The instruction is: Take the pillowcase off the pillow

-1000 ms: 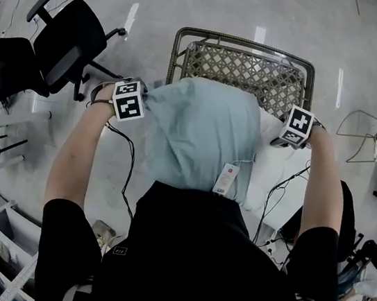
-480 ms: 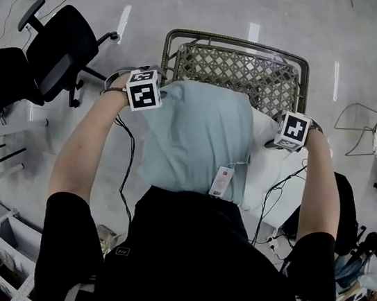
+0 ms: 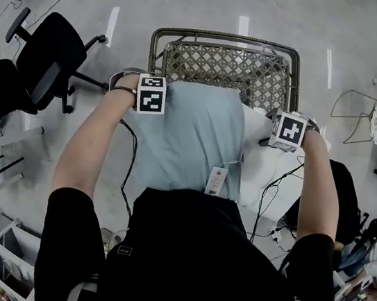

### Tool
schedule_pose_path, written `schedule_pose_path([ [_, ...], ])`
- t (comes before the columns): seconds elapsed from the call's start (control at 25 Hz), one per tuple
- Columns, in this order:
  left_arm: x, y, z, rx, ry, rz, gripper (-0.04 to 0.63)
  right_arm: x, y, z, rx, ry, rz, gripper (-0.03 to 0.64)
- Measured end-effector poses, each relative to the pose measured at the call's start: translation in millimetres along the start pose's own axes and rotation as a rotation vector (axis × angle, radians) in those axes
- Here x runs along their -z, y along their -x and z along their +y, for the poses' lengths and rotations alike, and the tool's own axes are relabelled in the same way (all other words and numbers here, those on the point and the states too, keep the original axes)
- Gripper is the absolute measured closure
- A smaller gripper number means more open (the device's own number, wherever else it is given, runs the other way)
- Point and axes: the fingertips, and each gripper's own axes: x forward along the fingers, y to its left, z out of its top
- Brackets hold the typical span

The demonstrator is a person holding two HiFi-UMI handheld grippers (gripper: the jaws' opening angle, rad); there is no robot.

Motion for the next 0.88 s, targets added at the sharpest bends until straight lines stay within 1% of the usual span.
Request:
schedule_pose_path([
  [0.2, 22, 14, -19, -0.055, -0.068, 0.031, 0.588, 4, 4, -3, -0.030, -0.057, -0.050, 0.329],
  [0.28, 31, 17, -26, -0.059, -0.054, 0.025, 0.588, 7, 5, -6, -0.040, -0.072, -0.071, 0.333],
  [0.4, 42, 23, -31, -0.054, -0.003, -0.008, 0.588, 11, 5, -10, -0.056, -0.094, -0.109, 0.339],
  [0.56, 47, 31, -25, -0.102, 0.023, -0.042, 0.588, 16, 1, -21, -0.068, -0.114, -0.140, 0.341],
  [0.64, 48, 32, -15, -0.120, 0.012, -0.025, 0.588, 16, -2, -28, -0.077, -0.113, -0.121, 0.328],
  [0.72, 49, 32, -8, -0.118, -0.010, 0.010, 0.588, 12, -4, -34, -0.082, -0.084, -0.081, 0.303],
  [0.76, 51, 32, -4, -0.115, -0.015, 0.024, 0.588, 9, -4, -36, -0.085, -0.065, -0.069, 0.305],
  [0.8, 55, 33, 0, -0.115, -0.010, 0.034, 0.588, 5, -3, -38, -0.091, -0.049, -0.072, 0.323],
  [0.88, 67, 38, 9, -0.125, 0.023, 0.038, 0.588, -7, 1, -43, -0.106, -0.038, -0.110, 0.357],
])
